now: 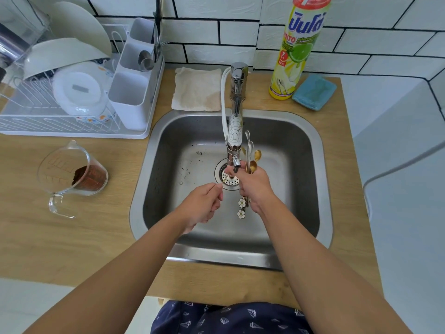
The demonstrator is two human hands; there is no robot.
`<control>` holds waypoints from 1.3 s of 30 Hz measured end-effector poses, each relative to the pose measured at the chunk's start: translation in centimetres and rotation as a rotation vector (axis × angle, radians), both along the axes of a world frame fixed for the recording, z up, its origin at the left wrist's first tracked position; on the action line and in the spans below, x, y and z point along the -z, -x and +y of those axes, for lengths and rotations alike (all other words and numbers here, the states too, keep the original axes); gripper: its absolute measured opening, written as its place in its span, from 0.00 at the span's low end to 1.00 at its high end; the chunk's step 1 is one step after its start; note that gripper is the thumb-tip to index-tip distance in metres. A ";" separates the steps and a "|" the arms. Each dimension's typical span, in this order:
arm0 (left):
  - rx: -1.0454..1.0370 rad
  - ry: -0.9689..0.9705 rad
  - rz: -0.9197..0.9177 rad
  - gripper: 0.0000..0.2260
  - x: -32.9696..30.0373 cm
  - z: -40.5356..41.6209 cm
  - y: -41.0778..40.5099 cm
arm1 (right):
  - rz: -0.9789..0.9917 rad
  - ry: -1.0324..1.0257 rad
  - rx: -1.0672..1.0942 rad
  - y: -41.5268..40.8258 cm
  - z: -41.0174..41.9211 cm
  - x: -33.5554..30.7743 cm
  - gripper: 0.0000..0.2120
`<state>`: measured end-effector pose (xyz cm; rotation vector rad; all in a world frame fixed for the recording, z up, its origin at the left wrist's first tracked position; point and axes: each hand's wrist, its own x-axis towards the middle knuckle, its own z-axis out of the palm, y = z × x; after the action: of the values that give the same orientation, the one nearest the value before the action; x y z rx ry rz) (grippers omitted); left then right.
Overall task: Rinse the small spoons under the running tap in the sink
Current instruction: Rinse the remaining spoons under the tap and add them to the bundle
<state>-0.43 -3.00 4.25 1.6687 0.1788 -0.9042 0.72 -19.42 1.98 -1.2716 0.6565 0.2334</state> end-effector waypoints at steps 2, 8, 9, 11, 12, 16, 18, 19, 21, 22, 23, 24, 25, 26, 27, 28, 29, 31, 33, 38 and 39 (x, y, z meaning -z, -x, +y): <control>0.013 0.023 0.017 0.16 -0.1 0.7 0.1 | 0.009 -0.053 0.055 -0.1 -0.1 0.0 0.10; -0.046 0.113 0.117 0.16 0.0 1.1 0.3 | -0.039 0.012 -0.121 0.8 0.2 0.1 0.12; -0.068 0.165 0.158 0.15 0.0 1.2 0.2 | -0.051 0.002 -0.122 0.7 0.1 0.2 0.13; -0.126 0.310 0.275 0.14 0.0 1.6 0.1 | -0.091 -0.063 -0.130 0.6 0.1 0.1 0.14; -0.143 0.378 0.334 0.14 0.0 1.9 0.0 | -0.106 -0.104 -0.126 0.6 0.0 0.1 0.14; -0.041 0.297 0.300 0.14 -0.6 2.2 -0.1 | -0.078 -0.094 -0.032 0.7 0.0 0.4 0.14; 0.076 0.081 0.126 0.16 -0.8 1.8 0.0 | -0.048 -0.026 -0.004 0.7 0.1 0.5 0.09; 0.102 0.005 0.039 0.17 -0.8 1.5 0.0 | -0.044 0.013 -0.015 0.6 0.2 0.5 0.08; 0.103 -0.069 -0.071 0.16 -0.7 1.1 0.0 | -0.037 0.047 -0.035 0.6 0.4 0.5 0.09; 0.097 -0.084 -0.096 0.15 -0.7 1.0 0.1 | -0.037 0.038 -0.043 0.7 0.5 0.5 0.11; 0.094 -0.097 -0.111 0.15 -0.7 1.0 0.1 | -0.038 0.026 -0.060 0.7 0.6 0.5 0.12; 0.095 -0.110 -0.119 0.15 -0.7 1.0 0.2 | -0.038 0.021 -0.082 0.8 0.6 0.6 0.12; 0.102 -0.120 -0.122 0.15 -0.6 1.0 0.2 | -0.043 0.024 -0.102 0.9 0.6 0.6 0.10; 0.112 -0.124 -0.120 0.15 -0.5 0.9 0.3 | -0.050 0.029 -0.110 0.9 0.6 0.5 0.09; 0.123 -0.118 -0.112 0.15 -0.4 0.9 0.3 | -0.053 0.030 -0.098 0.9 0.5 0.5 0.08; 0.129 -0.102 -0.100 0.15 -0.4 1.0 0.3 | -0.046 0.021 -0.068 0.7 0.5 0.4 0.08; 0.124 -0.075 -0.086 0.15 -0.3 1.0 0.4 | -0.037 -0.001 -0.030 0.6 0.3 0.4 0.08; 0.082 -0.015 -0.068 0.15 -0.3 1.0 0.2 | -0.025 -0.052 0.019 0.3 0.2 0.3 0.12; 0.017 0.034 -0.054 0.16 -0.1 0.8 0.0 | -0.024 -0.091 0.013 0.5 0.1 0.5 0.15; -0.069 0.052 -0.082 0.14 0.2 -0.7 -1.1 | -0.041 -0.131 -0.044 1.3 0.5 0.4 0.09; -0.075 0.048 -0.090 0.13 0.3 -0.9 -1.3 | -0.040 -0.135 0.005 1.0 0.3 0.1 0.07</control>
<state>0.83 -3.87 3.98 1.6439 0.1563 -0.7698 -0.31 -19.14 1.88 -1.1424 0.5996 0.2432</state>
